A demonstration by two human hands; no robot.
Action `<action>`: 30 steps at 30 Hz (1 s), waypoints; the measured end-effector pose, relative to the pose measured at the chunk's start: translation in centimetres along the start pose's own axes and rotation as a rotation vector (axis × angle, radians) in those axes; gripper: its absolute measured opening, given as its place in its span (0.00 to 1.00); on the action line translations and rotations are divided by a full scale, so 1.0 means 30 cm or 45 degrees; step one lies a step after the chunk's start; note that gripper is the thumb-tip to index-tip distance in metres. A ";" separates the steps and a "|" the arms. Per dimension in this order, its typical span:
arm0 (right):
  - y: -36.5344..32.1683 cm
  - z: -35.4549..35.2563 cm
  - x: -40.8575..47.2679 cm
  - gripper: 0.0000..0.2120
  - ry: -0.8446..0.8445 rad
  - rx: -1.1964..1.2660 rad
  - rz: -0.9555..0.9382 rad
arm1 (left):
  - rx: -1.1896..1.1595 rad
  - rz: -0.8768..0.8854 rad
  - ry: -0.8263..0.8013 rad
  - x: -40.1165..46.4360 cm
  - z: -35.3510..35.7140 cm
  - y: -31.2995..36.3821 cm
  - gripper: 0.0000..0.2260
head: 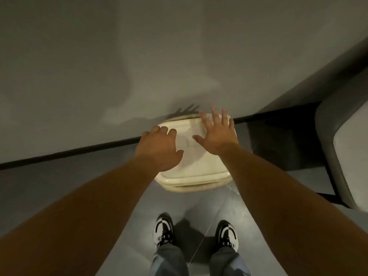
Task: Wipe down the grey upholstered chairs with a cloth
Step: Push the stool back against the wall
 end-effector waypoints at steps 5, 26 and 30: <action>0.002 0.129 0.080 0.43 0.004 -0.001 0.176 | 0.048 0.112 -0.008 0.087 0.079 0.017 0.30; 0.148 -0.134 -0.031 0.30 0.129 0.356 0.094 | 0.167 0.147 0.028 0.109 -0.119 0.124 0.30; 0.204 -0.271 -0.182 0.25 0.040 0.317 0.118 | 0.163 0.161 -0.020 0.028 -0.229 0.190 0.29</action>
Point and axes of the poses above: each hand's wrist, its own x-axis towards the middle knuckle, its own z-axis out of the palm, y = z × x, the point moved 1 cm from there along x, towards the middle knuckle, and after that the axes turned 7 degrees about -x, right-handed, at the moved point
